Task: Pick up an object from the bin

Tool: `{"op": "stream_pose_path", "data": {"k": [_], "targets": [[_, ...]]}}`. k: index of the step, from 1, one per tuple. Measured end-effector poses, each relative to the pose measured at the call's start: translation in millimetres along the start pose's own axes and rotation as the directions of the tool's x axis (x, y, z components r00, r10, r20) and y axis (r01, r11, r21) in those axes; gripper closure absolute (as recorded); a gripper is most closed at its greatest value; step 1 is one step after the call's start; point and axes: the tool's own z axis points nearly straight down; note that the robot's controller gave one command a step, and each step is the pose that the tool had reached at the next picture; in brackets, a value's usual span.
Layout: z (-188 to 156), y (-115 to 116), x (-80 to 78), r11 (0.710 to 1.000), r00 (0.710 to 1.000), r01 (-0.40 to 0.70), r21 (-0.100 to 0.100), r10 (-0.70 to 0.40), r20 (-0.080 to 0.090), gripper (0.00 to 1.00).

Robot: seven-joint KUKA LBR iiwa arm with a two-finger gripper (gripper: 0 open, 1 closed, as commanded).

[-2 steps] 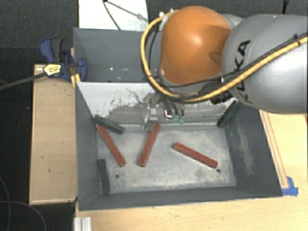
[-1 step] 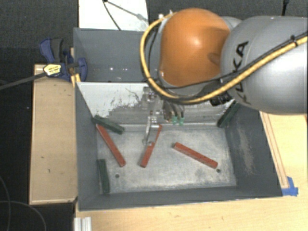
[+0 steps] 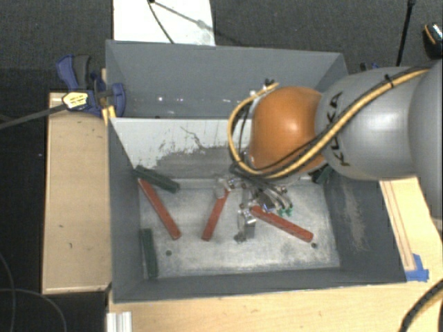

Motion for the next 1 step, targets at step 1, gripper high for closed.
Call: {"op": "stream_pose_path", "data": {"k": [1], "targets": [[61.2,12.6,-18.5,0.911,0.911,0.412,-0.001,-0.412,0.001,0.0]]}}
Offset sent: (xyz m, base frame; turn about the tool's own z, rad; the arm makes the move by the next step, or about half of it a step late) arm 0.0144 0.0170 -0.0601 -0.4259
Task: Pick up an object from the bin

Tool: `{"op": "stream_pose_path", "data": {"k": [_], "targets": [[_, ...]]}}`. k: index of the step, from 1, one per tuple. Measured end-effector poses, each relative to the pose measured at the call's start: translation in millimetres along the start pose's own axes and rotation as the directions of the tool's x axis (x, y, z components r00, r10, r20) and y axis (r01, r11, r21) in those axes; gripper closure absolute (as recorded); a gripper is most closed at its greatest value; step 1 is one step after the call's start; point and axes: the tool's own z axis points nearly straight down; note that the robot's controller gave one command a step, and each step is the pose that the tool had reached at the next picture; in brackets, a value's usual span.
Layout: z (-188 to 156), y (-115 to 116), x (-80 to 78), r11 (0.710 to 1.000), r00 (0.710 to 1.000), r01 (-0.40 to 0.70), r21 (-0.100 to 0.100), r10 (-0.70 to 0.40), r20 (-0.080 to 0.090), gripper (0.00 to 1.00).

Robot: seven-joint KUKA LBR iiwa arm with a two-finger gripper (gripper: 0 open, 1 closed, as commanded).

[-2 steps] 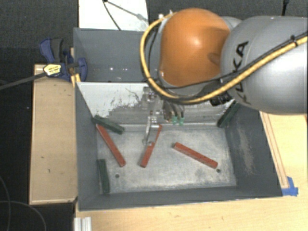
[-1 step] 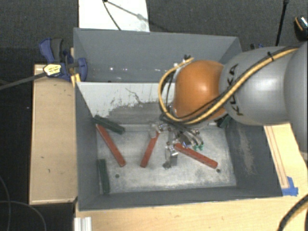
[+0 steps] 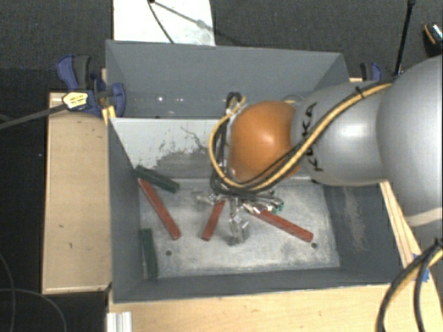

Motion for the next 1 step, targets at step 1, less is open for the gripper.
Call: {"op": "stream_pose_path", "data": {"k": [1], "targets": [[-1.8,-0.7,-0.8,1.0,1.0,-0.007,0.001,0.007,0.002,1.0]]}}
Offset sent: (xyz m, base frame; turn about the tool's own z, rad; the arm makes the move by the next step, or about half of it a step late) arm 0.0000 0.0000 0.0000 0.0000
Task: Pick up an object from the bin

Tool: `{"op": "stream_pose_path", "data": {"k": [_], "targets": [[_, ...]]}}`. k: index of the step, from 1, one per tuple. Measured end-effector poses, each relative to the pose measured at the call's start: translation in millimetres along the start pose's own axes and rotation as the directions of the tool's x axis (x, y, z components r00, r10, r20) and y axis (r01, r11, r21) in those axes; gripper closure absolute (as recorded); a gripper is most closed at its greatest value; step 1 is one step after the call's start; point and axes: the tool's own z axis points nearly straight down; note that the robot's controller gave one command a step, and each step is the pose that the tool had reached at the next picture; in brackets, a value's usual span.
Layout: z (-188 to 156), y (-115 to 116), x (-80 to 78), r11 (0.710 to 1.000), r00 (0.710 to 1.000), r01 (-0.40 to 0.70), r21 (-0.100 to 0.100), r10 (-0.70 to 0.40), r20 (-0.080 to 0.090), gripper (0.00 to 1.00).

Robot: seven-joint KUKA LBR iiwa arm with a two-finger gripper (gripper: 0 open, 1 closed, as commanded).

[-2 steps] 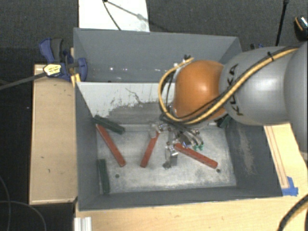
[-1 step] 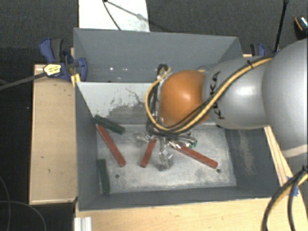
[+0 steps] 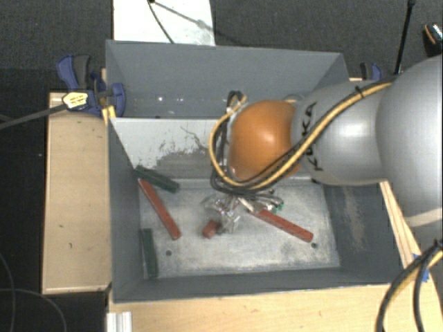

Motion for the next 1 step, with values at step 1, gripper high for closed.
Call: {"op": "stream_pose_path", "data": {"k": [1], "targets": [[-133.8,-12.5,43.8,0.961,0.961,0.275,0.008,-0.275,0.005,1.0]]}}
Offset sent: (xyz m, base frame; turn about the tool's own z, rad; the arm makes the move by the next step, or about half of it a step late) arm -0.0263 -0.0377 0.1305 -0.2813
